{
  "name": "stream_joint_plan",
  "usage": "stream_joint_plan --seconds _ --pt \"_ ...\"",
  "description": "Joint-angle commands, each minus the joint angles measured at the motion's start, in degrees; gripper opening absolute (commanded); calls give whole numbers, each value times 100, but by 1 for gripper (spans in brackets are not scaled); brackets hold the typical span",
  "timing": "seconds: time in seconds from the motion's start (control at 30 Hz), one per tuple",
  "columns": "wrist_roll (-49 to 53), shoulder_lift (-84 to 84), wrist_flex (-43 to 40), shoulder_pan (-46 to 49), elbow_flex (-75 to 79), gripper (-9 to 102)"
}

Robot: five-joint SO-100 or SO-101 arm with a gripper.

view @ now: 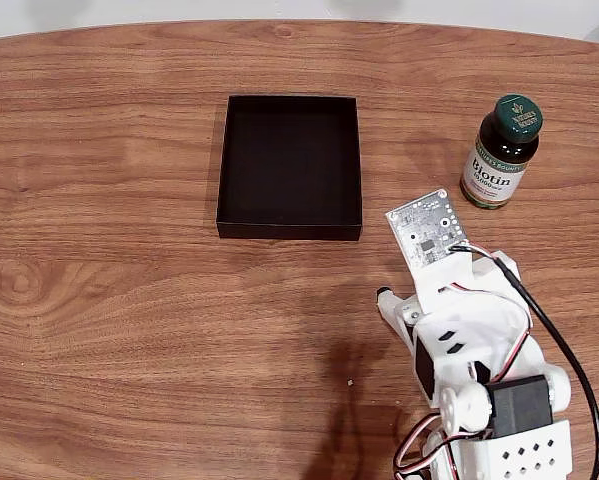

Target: Pick up the pill bottle and place it in the black box.

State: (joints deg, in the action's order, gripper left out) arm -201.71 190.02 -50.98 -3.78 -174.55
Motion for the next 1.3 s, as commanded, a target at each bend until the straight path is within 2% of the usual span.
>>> stream_joint_plan --seconds 0.0,0.4,0.73,0.97,1.13,1.27 --pt "879 114 439 2566 97 13" --pt "264 114 369 2435 97 13" --pt "396 114 650 2347 97 15" --pt "888 -404 2276 1969 97 24" --pt "773 -642 2602 1819 114 30" --pt "967 -1037 3261 1679 176 31"
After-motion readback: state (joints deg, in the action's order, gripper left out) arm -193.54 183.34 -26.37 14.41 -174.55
